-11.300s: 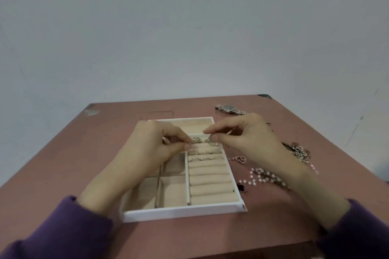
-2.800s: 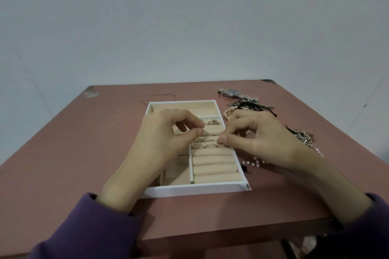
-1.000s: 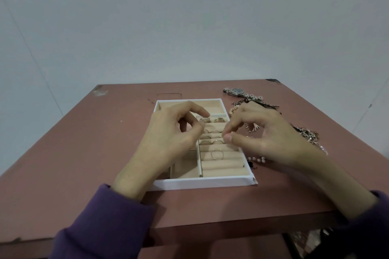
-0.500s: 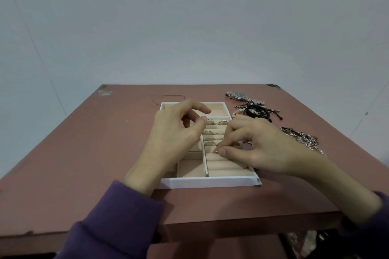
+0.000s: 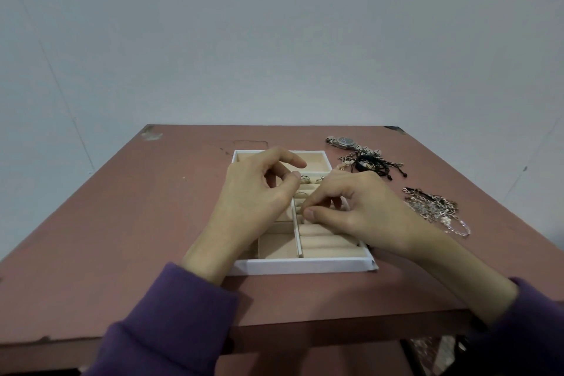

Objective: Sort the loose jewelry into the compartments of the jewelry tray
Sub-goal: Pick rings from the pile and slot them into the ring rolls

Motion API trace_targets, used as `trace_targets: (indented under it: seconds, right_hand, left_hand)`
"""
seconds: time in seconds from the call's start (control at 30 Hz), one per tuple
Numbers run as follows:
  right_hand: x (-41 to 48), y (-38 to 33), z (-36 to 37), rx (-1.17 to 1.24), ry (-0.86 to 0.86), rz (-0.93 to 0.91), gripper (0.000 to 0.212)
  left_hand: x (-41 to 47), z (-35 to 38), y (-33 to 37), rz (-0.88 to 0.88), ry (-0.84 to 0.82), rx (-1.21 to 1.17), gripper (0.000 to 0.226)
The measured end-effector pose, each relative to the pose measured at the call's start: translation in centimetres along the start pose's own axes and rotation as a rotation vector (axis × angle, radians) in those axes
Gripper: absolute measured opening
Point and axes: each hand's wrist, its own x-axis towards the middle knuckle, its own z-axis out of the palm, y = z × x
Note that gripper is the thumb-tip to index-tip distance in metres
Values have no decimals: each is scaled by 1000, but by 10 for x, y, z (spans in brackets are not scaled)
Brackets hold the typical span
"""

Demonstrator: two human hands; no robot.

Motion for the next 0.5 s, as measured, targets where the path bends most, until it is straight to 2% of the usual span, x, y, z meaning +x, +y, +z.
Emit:
trace_targets:
  seconds: [0.5]
  right_hand:
    - [0,-3,0,-120,-47,-57,11]
  left_hand:
    - [1,1,0,-8,4,20,15]
